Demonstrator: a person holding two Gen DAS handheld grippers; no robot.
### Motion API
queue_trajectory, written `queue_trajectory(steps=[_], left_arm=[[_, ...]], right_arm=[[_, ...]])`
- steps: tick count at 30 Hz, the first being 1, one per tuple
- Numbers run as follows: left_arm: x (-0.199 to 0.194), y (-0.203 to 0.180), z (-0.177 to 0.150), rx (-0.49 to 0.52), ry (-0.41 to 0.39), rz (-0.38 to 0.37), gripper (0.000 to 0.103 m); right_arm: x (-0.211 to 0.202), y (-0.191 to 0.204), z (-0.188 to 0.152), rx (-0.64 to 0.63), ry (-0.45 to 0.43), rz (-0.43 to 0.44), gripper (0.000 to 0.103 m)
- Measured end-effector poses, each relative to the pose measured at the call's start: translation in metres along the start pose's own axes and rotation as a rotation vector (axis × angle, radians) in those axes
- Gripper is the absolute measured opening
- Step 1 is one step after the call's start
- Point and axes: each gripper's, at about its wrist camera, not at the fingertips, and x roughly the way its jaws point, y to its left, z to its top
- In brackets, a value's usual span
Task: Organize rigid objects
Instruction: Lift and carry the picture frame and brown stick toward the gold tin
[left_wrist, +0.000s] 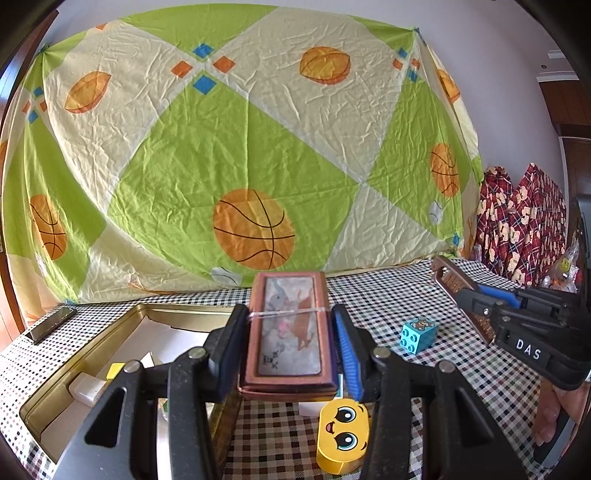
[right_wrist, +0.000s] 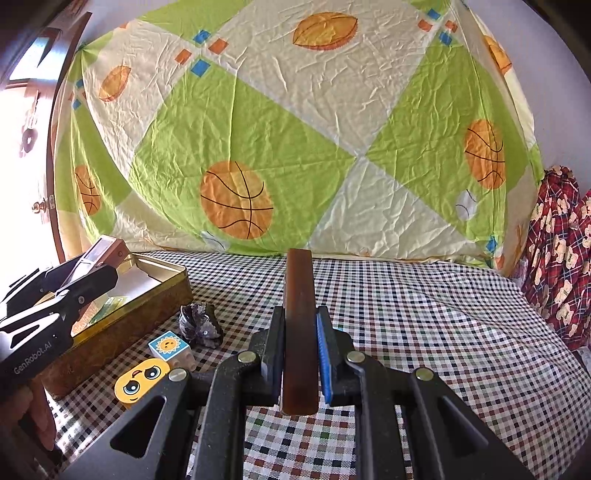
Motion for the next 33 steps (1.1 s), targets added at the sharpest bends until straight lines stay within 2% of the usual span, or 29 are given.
queue_trajectory(steps=[20, 33], left_arm=[[-0.026, -0.003, 0.003, 0.030, -0.117, 0.035, 0.046], [-0.037, 0.001, 0.001, 0.016, -0.156, 0.042, 0.046]], right_arm=[[-0.008, -0.003, 0.000, 0.017, -0.047, 0.013, 0.017], [-0.032, 0.008, 0.002, -0.005, -0.162, 0.008, 0.017]])
